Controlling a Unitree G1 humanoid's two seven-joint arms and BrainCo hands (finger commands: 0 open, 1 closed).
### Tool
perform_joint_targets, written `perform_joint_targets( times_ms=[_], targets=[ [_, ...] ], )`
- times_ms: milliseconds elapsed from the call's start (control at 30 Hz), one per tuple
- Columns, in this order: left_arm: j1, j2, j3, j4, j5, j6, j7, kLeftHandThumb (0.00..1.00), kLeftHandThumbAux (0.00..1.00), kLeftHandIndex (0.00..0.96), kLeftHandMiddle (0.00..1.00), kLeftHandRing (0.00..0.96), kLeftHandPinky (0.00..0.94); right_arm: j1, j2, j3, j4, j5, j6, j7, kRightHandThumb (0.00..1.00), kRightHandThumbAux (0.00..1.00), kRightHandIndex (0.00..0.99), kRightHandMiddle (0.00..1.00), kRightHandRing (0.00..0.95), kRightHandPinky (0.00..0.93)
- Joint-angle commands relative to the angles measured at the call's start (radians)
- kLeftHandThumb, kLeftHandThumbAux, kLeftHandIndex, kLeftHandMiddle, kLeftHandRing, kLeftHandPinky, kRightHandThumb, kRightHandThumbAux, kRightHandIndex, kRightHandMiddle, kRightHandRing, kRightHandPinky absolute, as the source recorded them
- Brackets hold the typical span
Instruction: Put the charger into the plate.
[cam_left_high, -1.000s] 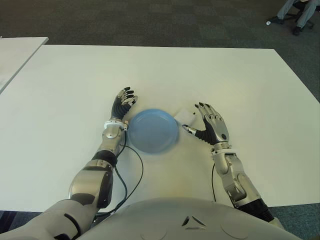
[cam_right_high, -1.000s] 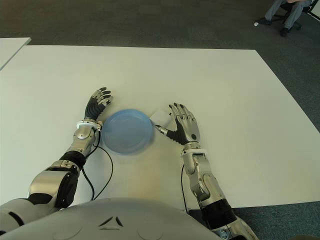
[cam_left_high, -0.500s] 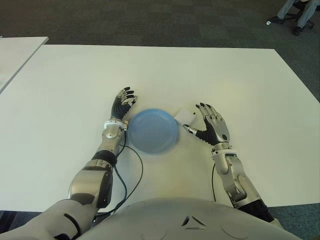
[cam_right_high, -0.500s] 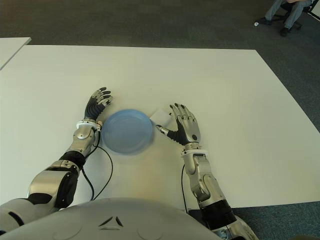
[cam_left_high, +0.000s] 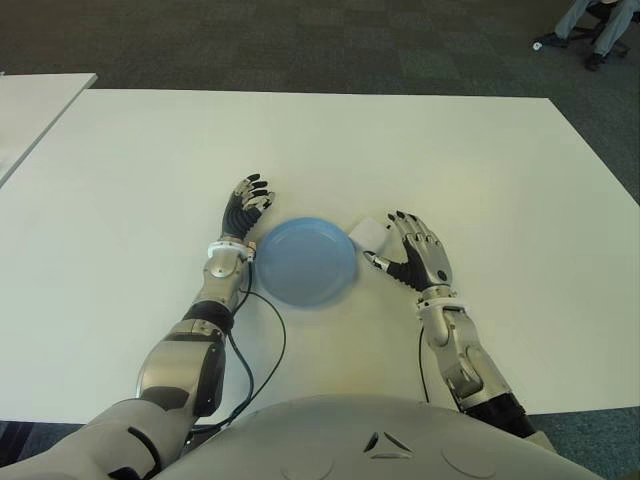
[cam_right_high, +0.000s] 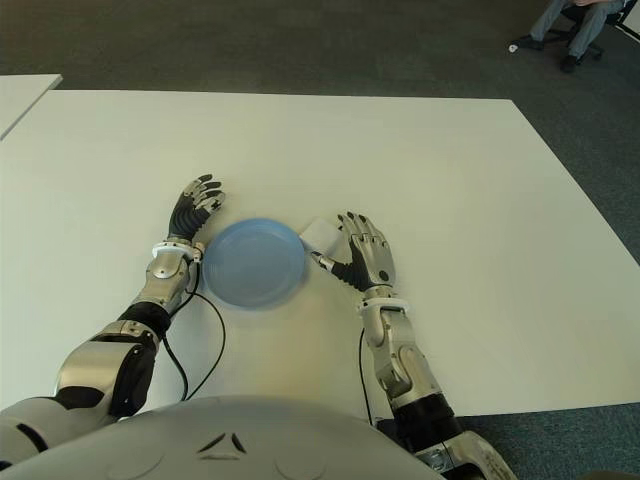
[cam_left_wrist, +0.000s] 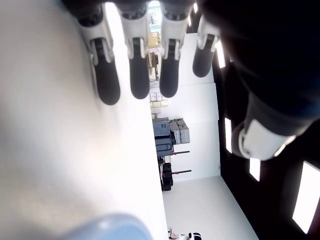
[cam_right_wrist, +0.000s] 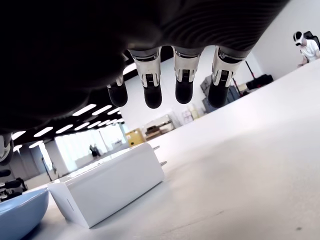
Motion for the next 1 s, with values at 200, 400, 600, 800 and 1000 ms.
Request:
perform_joint_targets(
  times_ms=[200,400,600,800,1000],
  targets=[
    [0.082,-0.003,-0.008,0.053,0.003,0.079,-0.019,0.000,0.646,0.163,0.234,0.247,0.271,-0.030,0.006,0.000,0.055,0.019,-0.010,-0.019,0.243,0.266,0.000,0.000,0.000,0.017],
    [0.088,-0.004,-0.008,0.045,0.003,0.076,-0.019,0.000,0.647,0.159,0.228,0.239,0.262,-0.038,0.001,0.001,0.076,0.027,-0.029,-0.033,0.253,0.265,0.000,0.000,0.000,0.023],
    [0.088,-0.004,-0.009,0.043,0.005,0.078,-0.017,0.000,0.644,0.160,0.226,0.237,0.261,-0.050,-0.004,0.006,0.094,0.029,-0.046,-0.047,0.260,0.266,0.000,0.000,0.000,0.008],
    [0.092,-0.003,-0.011,0.036,0.008,0.078,-0.013,0.000,0.648,0.161,0.226,0.236,0.260,-0.062,-0.009,0.011,0.113,0.026,-0.064,-0.062,0.260,0.264,0.000,0.000,0.000,0.007],
    [0.097,-0.003,-0.013,0.029,0.009,0.078,-0.013,0.000,0.647,0.162,0.227,0.239,0.265,-0.072,-0.011,0.016,0.131,0.024,-0.074,-0.073,0.251,0.267,0.000,0.000,0.000,0.015]
  ],
)
